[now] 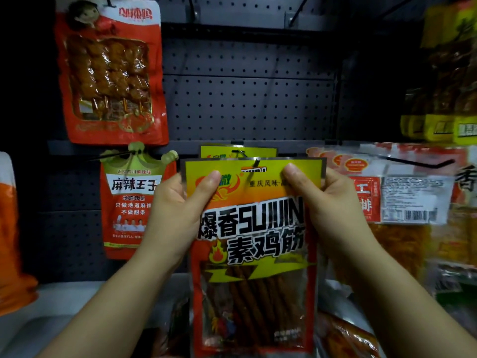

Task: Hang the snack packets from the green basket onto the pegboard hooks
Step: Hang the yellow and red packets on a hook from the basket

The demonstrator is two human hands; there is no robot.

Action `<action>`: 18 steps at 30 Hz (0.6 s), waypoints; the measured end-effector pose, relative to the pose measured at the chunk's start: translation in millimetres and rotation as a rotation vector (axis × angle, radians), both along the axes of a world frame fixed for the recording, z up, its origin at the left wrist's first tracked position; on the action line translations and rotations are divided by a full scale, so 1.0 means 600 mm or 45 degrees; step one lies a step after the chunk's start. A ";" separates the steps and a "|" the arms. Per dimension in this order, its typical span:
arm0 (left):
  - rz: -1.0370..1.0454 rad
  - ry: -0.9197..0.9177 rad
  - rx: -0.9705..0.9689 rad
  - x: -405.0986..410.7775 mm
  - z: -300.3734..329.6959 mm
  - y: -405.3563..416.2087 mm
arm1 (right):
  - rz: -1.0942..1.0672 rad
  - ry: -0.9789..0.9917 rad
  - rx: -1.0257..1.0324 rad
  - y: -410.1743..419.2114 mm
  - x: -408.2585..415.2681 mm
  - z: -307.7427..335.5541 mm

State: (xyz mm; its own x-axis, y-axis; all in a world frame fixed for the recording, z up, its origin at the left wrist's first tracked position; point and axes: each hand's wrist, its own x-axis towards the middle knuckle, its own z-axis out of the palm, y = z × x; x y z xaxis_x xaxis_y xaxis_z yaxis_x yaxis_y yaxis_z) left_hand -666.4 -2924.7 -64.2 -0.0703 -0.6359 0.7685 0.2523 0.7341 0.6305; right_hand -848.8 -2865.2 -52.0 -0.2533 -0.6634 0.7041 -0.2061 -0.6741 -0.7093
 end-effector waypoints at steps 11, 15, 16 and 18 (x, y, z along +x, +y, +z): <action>0.402 -0.226 -0.046 0.020 -0.007 -0.088 | -0.245 0.153 0.164 -0.059 -0.021 -0.012; 0.545 -0.313 -0.011 0.005 0.006 -0.131 | -0.343 0.166 0.213 -0.105 -0.023 -0.004; 0.584 -0.345 0.009 0.002 0.009 -0.143 | -0.363 0.161 0.229 -0.117 -0.023 -0.002; 0.669 -0.417 0.032 -0.004 0.015 -0.167 | -0.413 0.166 0.255 -0.141 -0.025 0.003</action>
State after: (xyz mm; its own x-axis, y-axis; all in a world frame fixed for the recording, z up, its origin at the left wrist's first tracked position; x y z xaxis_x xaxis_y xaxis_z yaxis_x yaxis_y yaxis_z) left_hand -669.0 -3024.7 -55.4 0.0271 -0.6673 0.7443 -0.3483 0.6916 0.6327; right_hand -863.6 -2950.0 -50.4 -0.3891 -0.6913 0.6089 -0.4826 -0.4101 -0.7739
